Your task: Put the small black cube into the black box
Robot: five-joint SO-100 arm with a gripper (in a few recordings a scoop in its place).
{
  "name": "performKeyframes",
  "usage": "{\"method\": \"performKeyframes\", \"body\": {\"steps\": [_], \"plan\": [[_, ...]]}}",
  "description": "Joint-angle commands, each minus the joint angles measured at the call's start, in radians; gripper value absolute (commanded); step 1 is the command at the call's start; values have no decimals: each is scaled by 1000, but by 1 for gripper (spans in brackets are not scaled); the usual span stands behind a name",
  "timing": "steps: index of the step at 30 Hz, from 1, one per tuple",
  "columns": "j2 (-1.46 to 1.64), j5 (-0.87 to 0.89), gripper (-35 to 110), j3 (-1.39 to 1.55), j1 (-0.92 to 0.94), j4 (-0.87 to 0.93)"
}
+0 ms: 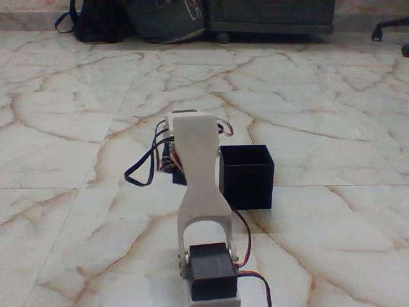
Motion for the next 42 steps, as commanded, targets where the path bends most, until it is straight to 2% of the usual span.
{"method": "performKeyframes", "body": {"steps": [1, 5, 7, 10, 17, 25, 38, 42], "plan": [[-29, -57, 1, -118, 37, -43], [-129, -121, 1, -264, 97, -138], [-137, -164, 1, -272, 127, -244], [-138, -153, 1, -307, 140, -330], [-298, -328, 1, -360, 253, -637], [-359, -411, 1, -357, 272, -813], [-374, -353, 6, -416, 275, -781], [-268, -321, 6, -364, 255, -687]]}}
